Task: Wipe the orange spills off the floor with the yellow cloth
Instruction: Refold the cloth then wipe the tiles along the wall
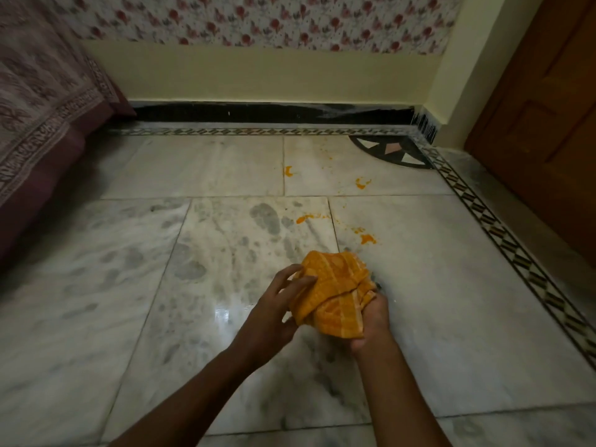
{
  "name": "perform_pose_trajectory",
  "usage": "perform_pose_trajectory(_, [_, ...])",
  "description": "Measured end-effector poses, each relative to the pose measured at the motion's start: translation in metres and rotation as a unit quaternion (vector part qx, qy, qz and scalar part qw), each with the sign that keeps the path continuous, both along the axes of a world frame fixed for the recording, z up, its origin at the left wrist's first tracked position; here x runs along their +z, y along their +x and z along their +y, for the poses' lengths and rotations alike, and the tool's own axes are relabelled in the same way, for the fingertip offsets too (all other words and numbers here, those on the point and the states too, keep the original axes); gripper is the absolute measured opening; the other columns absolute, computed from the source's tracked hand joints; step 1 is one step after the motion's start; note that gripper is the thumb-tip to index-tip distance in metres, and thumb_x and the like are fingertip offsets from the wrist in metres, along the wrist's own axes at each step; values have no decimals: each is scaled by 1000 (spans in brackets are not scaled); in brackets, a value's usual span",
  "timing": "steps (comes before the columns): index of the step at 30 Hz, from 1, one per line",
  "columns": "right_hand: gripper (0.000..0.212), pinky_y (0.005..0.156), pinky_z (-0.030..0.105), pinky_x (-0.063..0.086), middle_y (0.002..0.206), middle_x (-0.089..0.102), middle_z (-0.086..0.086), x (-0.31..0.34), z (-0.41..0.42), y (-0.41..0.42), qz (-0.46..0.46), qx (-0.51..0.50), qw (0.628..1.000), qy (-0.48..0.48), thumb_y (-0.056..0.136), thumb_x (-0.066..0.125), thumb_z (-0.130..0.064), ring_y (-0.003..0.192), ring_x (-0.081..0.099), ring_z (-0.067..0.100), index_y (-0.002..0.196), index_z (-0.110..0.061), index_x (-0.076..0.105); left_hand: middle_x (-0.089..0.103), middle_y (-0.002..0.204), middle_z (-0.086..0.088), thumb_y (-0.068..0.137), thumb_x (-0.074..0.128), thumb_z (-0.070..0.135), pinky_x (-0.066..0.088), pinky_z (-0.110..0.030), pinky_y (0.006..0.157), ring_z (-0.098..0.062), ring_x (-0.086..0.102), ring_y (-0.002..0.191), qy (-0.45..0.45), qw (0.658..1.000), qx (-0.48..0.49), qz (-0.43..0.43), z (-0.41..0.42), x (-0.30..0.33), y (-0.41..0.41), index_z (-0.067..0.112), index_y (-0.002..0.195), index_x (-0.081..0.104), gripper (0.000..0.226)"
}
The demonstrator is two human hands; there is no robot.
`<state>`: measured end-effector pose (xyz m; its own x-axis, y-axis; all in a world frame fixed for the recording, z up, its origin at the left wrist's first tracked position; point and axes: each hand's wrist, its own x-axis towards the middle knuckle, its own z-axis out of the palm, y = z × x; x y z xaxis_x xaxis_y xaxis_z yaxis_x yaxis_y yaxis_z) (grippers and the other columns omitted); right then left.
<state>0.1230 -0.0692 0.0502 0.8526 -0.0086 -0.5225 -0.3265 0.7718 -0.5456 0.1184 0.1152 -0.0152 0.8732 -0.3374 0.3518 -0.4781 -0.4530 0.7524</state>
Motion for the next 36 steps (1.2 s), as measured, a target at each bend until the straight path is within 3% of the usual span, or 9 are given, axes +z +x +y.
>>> perform_pose_trajectory(3, [63, 98, 55, 44, 110, 77, 19, -13, -4, 8, 11, 11, 999, 31, 109, 24, -45, 95, 70, 42, 107, -8, 75, 53, 150, 6, 93, 68, 13, 52, -25, 98, -15, 53, 132, 0, 999, 31, -38, 7, 7, 11, 32, 135, 68, 46])
perform_pose_trajectory(6, [53, 83, 54, 63, 122, 73, 23, -24, -9, 12, 18, 22, 998, 49, 105, 40, -41, 98, 75, 42, 107, -7, 81, 73, 114, 15, 88, 62, 9, 45, -18, 93, -6, 60, 110, -19, 997, 72, -32, 11, 32, 25, 27, 108, 79, 32])
perform_pose_trajectory(10, [46, 108, 62, 47, 125, 72, 24, -26, -13, 13, -29, 53, 996, 59, 98, 53, -37, 120, 67, 44, 125, -7, 74, 65, 68, 10, 85, 49, 9, 46, -27, 64, -8, 60, 66, -141, 982, 121, 38, 4, 81, 50, 27, 71, 64, 27])
perform_pose_trajectory(13, [43, 104, 66, 49, 125, 70, 27, -28, -8, 16, -70, 104, 991, 54, 79, 74, -28, 113, 69, 47, 115, -3, 78, 70, 69, -7, 91, 52, 29, 55, -47, 64, -29, 67, 67, -158, 969, 181, 48, 1, 106, 77, 11, 71, 68, 32])
perform_pose_trajectory(17, [109, 107, 69, 45, 137, 66, 22, -36, -8, 21, -149, 169, 973, -37, 40, 103, -19, 122, 64, 48, 141, -15, 60, 67, 75, -19, 92, 65, 34, 58, -51, 64, -31, 66, 66, -149, 943, 216, 205, -3, 134, 103, -6, 79, 69, 42])
perform_pose_trajectory(20, [96, 109, 67, 44, 138, 65, 23, -33, -7, 27, -194, 248, 948, -53, 51, 101, -18, 126, 62, 48, 139, -15, 63, 69, 96, -20, 93, 72, 25, 58, -38, 69, -33, 70, 85, -184, 893, 246, 328, -3, 133, 116, -3, 99, 66, 29])
perform_pose_trajectory(26, [70, 92, 66, 57, 134, 67, 23, -43, -8, 28, -166, 172, 968, -70, 70, 79, 11, 118, 66, 47, 132, -18, 65, 72, 123, -22, 86, 68, 62, 63, -55, 83, -42, 70, 112, -297, 767, 135, 553, 10, 70, 78, 16, 124, 69, 59])
perform_pose_trajectory(32, [99, 92, 60, 59, 144, 61, 4, -55, -17, 21, -163, 146, 956, -193, 63, 91, 4, 125, 65, 34, 142, -43, 56, 75, 113, -17, 81, 88, 19, 62, -37, 67, -33, 75, 99, -321, 842, 185, 393, 4, 22, 45, 30, 126, 64, 53])
perform_pose_trajectory(36, [75, 83, 58, 62, 129, 68, 28, -42, -23, 18, -75, 127, 989, 25, 62, 92, -36, 107, 73, 44, 127, -7, 70, 75, 115, -9, 80, 86, 5, 65, -44, 78, -29, 73, 106, -332, 883, 136, 303, 5, 31, 43, 32, 118, 70, 49])
